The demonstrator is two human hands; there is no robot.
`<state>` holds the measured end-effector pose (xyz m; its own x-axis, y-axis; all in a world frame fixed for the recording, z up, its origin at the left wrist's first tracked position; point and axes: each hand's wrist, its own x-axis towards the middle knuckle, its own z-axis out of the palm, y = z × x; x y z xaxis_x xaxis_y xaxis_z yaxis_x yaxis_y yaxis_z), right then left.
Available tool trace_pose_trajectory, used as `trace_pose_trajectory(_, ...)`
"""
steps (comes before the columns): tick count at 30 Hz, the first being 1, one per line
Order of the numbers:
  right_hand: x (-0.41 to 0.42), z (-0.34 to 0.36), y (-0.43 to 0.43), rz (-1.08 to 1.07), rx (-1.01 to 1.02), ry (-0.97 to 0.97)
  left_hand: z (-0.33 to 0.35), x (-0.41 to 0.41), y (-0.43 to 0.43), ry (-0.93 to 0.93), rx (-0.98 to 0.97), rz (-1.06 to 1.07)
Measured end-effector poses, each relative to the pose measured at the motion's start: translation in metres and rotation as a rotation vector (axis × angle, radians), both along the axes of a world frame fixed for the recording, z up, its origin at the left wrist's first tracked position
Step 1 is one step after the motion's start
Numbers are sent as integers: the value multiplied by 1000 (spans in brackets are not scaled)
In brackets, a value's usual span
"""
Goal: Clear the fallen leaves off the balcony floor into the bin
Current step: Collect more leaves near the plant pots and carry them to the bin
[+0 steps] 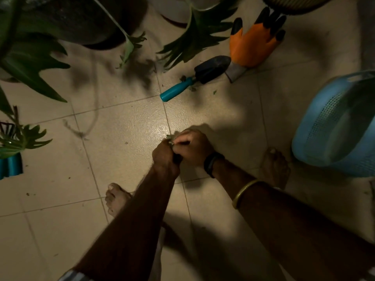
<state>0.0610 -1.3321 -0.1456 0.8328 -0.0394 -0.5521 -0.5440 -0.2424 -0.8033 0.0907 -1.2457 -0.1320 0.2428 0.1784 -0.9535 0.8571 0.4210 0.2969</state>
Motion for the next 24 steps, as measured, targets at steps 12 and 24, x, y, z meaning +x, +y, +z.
trace_pose_trajectory(12,-6,-64,-18,288,-675,-293,-7,17,-2,17,28,-8)
trace_pose_trajectory(24,81,-55,-85,226,-810,-70,9,42,-23,-12,-92,55)
